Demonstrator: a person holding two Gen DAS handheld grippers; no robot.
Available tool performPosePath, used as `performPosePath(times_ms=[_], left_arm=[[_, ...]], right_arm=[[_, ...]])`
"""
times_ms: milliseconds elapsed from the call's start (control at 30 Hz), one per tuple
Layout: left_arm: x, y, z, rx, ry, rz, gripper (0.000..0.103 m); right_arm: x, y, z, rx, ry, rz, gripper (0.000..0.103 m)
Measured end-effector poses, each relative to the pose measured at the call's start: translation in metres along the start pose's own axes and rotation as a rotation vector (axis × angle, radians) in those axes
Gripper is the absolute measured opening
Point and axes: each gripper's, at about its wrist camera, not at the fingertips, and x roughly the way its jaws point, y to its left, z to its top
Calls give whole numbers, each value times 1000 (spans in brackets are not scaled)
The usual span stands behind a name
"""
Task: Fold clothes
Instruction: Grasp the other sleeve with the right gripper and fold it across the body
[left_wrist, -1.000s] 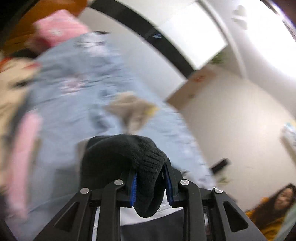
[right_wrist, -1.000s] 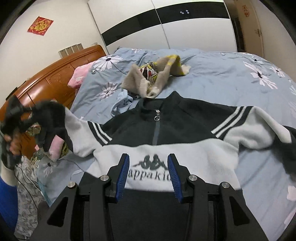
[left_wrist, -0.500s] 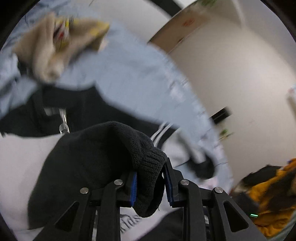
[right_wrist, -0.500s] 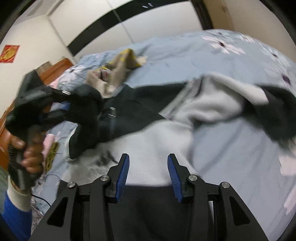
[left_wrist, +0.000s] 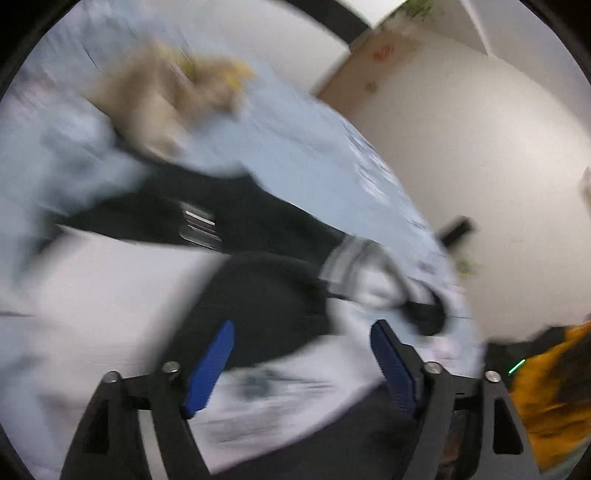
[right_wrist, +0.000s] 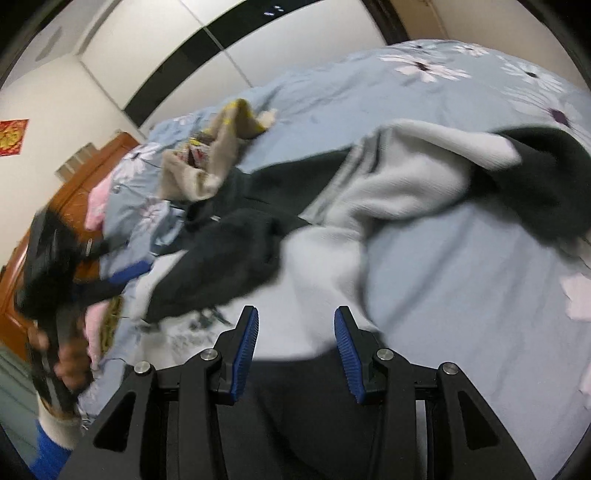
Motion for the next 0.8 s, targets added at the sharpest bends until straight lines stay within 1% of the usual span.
performPosePath(times_ms=[33,67,100,133,233,267,333,400,467,500,567,633,667,733,767,800], left_arm=[[-11,12,-10,15,-48,94,87],[-19,27,-21,12,-71,174,87],[-25,46,-32,-8,-68,229,87],[-27,62,-41,-34,-53,247,87],[-24,101,-65,-116,-2,263,87],[-21,107,-68,-132,1,275,87],[-15,118,-74,-161,4,296,87],[-7,120,-76,-166,-4,313,87],[-2,120,-75,-169,-17,328,87],[-1,119,-73,-173,-26,334,87],[2,116,-71,-179,-42,341,87],[4,117,-69,-174,-54,361,87],[3,116,-69,-166,-59,371,87],[3,116,-68,-152,-66,386,87],[3,116,-69,-154,-67,387,87],[2,117,-71,-157,-67,388,88]], right_arm=[[9,5,5,-3,4,10,44],[19,10,10,-6,14,15,44],[31,14,16,-7,28,14,44],[42,16,21,-4,38,5,44],[76,14,35,31,75,-41,44],[86,12,38,53,84,-55,44],[98,11,42,88,90,-55,44],[105,14,44,103,85,-54,44],[112,21,46,108,85,-68,35],[114,25,48,105,85,-82,23],[115,31,51,86,78,-111,17],[108,42,62,37,50,-121,15],[100,48,68,7,18,-116,15],[74,57,83,-42,-73,-69,14],[66,57,88,-54,-101,-60,14],[63,53,91,-56,-110,-71,14]])
